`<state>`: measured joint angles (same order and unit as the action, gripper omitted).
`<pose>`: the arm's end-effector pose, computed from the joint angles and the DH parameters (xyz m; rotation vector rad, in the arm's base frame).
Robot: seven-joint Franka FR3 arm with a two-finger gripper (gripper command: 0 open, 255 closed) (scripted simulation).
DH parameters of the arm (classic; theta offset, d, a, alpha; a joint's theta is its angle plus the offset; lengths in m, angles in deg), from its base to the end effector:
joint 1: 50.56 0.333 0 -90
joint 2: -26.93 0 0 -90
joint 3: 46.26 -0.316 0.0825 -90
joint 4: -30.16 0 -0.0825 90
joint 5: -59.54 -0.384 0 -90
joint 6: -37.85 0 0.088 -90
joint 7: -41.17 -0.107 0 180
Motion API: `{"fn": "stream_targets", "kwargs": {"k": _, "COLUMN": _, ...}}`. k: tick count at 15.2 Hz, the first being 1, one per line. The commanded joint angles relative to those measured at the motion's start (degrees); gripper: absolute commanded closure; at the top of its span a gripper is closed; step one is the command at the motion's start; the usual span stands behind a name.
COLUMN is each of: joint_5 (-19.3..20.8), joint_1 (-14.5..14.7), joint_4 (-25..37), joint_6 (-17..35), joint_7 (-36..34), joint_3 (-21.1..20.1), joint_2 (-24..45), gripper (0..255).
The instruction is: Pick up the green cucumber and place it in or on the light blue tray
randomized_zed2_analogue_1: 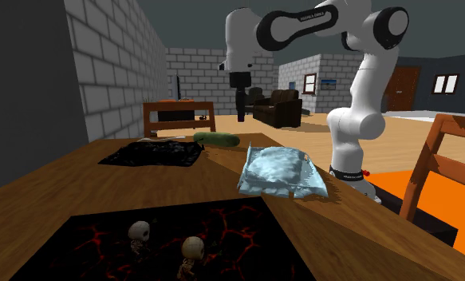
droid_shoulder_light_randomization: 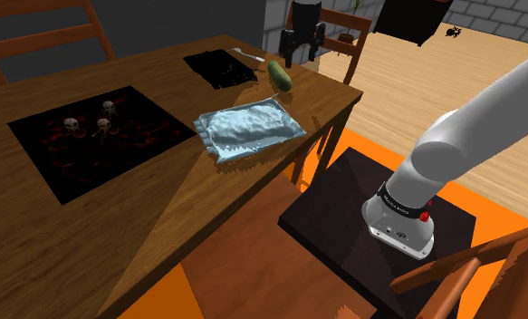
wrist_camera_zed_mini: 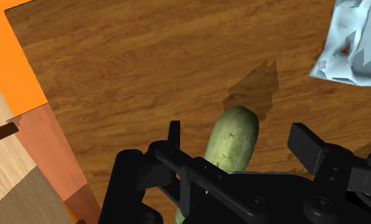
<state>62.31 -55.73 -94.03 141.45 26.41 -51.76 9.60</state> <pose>0.4581 0.0018 0.5145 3.0358 -0.3726 -0.0737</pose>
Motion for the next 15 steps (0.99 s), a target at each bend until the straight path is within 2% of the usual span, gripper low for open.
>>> {"fn": "stream_targets", "kwargs": {"k": 1, "joint_5": 0.6, "joint_1": -0.7, "joint_4": 3.1, "joint_6": 1.2, "joint_7": -3.0, "joint_3": -0.3, "joint_2": 4.4, "gripper": 0}}
{"fn": "stream_targets", "kwargs": {"k": 8, "joint_5": 2.9, "joint_1": -2.0, "joint_4": 14.7, "joint_6": 3.6, "joint_7": -11.9, "joint_3": -0.2, "joint_2": 18.9, "gripper": 0}}
{"fn": "stream_targets", "kwargs": {"k": 15, "joint_5": 3.2, "joint_1": -2.2, "joint_4": 10.3, "joint_6": 8.8, "joint_7": -12.1, "joint_3": 0.0, "joint_2": 19.7, "gripper": 0}}
